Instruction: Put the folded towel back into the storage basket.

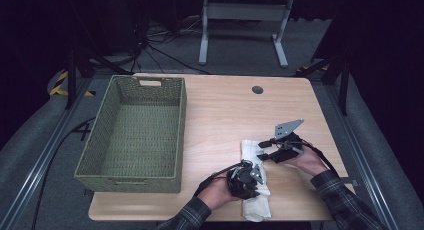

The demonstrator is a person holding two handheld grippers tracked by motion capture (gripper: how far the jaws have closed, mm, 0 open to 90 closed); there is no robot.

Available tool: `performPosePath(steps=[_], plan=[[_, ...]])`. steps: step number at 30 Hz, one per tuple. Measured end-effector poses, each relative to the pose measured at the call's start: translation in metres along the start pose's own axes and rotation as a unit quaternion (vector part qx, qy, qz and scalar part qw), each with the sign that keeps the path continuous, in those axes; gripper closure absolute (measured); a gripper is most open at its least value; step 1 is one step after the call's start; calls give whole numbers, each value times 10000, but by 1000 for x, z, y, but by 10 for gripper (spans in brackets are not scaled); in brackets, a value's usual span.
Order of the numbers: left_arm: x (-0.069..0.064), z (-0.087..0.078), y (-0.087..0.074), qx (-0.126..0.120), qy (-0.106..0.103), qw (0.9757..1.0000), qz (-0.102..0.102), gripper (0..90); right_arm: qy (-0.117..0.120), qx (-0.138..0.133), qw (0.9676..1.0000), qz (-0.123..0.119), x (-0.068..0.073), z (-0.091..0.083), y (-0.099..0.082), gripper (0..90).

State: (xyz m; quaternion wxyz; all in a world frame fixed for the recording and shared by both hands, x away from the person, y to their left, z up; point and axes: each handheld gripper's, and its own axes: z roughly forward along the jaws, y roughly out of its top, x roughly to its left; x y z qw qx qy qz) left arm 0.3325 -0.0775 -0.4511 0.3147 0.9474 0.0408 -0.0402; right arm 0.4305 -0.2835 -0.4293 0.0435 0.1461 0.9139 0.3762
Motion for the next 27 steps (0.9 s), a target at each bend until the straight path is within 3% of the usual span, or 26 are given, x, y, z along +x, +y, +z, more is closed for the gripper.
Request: performPosePath(steps=[6, 14, 22, 27], plan=[[-4, -1, -3, -15, -112, 9999, -36, 823, 169, 91, 9998, -85, -7, 13, 9, 470], [-4, -1, -4, -33, -138, 9999, -57, 822, 227, 195, 9994, -176, -19, 32, 19, 425], [-3, -1, -4, -52, -159, 9998, -73, 823, 286, 370, 9988, -117, -25, 41, 12, 406], [-3, -1, -5, -44, -182, 9997, -154, 823, 227, 391, 9988, -197, -23, 42, 11, 465]])
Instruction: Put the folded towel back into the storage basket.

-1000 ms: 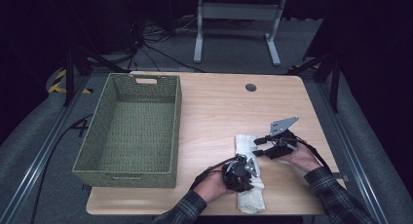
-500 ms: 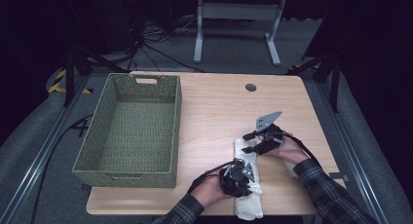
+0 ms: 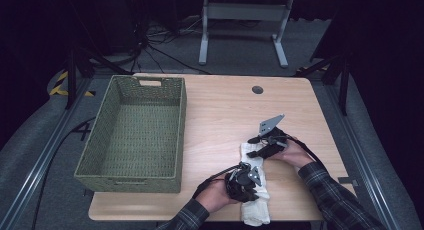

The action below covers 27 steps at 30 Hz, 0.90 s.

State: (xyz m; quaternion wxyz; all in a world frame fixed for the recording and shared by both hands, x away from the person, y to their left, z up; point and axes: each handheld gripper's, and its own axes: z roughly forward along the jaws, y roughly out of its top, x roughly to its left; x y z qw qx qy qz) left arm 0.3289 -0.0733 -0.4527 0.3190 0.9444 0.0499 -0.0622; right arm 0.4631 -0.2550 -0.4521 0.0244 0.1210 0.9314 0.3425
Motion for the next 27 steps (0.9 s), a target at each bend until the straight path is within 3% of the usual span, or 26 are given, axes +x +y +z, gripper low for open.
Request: performPosePath(steps=[7, 14, 17, 22, 27], plan=[[1, 0, 0, -12, -21, 10000, 25, 823, -115, 16, 9999, -58, -1, 1, 0, 424], [1, 0, 0, -34, -11, 10000, -19, 824, 0, 11, 10000, -29, 2, -2, -1, 668], [1, 0, 0, -45, -17, 10000, -31, 825, 160, 1, 9999, -1, 2, -2, -1, 783], [2, 0, 0, -65, -41, 9999, -68, 827, 180, 33, 9998, 42, 3, -2, 0, 835], [2, -6, 1, -250, -46, 9996, -99, 828, 160, 46, 9998, 73, 4, -4, 2, 841]])
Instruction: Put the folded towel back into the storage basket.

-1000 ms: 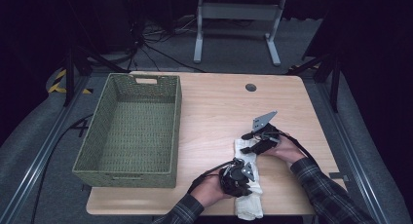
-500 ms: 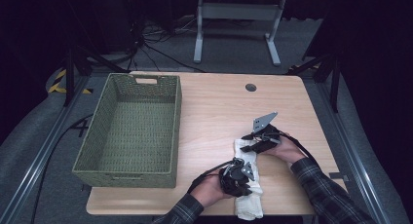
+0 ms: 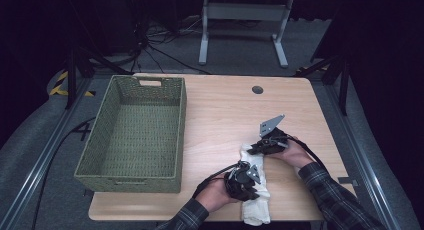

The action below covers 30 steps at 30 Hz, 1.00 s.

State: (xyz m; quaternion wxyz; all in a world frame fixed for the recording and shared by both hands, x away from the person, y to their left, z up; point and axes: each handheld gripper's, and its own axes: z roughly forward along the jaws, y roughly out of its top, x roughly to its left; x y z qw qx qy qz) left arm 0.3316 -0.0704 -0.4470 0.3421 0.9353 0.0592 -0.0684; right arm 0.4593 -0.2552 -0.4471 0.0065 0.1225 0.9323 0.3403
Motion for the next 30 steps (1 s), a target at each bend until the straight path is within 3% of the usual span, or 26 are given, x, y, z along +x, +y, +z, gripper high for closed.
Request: performPosePath(steps=[11, 18, 30], plan=[[3, -34, 9, -313, 239, 9992, 36, 828, 13, -183, 9998, 58, -1, -10, 7, 840], [5, -59, 13, -450, 418, 9981, 45, 828, -21, -223, 9997, -11, -2, -13, 26, 841], [15, -111, 13, -548, 633, 9964, -130, 827, -10, -364, 9993, -93, -10, -16, 68, 840]])
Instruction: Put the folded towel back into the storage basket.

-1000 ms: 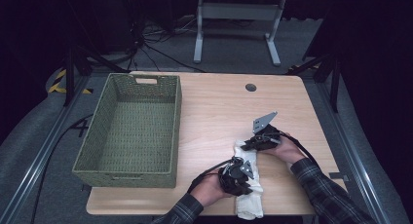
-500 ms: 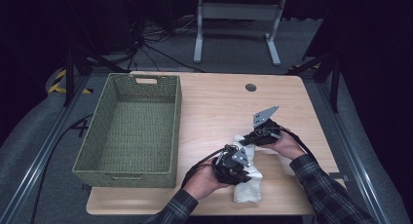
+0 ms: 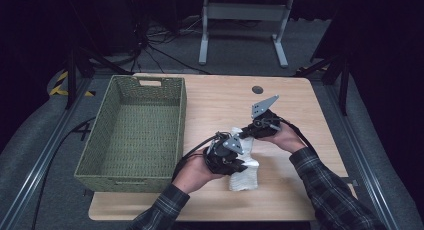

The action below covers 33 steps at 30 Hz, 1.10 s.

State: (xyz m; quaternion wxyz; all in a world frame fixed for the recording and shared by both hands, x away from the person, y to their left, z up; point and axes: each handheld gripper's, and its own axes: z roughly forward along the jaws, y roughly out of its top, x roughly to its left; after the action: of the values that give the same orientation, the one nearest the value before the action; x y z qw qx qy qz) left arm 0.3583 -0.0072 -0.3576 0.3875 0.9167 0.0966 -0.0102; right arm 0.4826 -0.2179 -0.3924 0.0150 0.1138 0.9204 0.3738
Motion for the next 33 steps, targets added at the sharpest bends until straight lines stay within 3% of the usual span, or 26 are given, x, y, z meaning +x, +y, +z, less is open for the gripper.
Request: performPosePath(steps=[7, 10, 24, 33], plan=[[12, -29, -3, -61, 84, 9999, 2, 827, 36, -155, 9999, -24, -5, 3, 31, 840], [20, -50, -6, -134, 97, 9999, -14, 827, 27, -171, 9998, -137, -7, 4, 52, 839], [46, -117, -23, -196, 415, 9989, -37, 826, -36, -281, 9988, -402, -15, 21, 123, 839], [56, -149, -34, -274, 630, 9976, -44, 826, -9, -329, 9982, -504, -15, 36, 159, 839]])
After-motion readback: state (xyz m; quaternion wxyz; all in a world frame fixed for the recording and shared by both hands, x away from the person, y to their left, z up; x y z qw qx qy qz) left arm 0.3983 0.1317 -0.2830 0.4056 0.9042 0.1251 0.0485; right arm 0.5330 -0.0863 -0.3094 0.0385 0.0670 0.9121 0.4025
